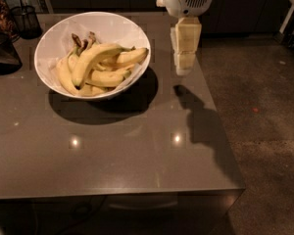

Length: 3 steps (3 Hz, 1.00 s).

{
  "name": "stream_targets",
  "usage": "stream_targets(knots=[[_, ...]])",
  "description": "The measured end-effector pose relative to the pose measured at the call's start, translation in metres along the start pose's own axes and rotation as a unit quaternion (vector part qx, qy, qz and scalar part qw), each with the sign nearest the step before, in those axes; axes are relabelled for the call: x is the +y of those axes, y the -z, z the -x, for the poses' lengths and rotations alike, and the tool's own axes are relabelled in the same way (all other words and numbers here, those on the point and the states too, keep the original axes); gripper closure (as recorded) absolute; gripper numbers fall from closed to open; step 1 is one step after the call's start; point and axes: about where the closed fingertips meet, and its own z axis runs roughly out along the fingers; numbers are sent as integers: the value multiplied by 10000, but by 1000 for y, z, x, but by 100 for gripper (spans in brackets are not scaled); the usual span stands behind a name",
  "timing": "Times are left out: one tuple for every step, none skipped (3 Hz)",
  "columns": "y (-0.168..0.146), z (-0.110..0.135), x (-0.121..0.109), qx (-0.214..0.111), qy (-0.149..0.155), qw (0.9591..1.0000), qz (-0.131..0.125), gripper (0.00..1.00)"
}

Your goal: Pick banana from white bowl

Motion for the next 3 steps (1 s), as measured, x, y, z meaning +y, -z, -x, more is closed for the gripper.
stream_targets(knots=[[-10, 31, -28, 74, 614, 9981, 20, 0], [-15, 53, -46, 163, 1014, 9947, -78, 0], [-14, 56, -51, 110, 1009, 9947, -191, 0]])
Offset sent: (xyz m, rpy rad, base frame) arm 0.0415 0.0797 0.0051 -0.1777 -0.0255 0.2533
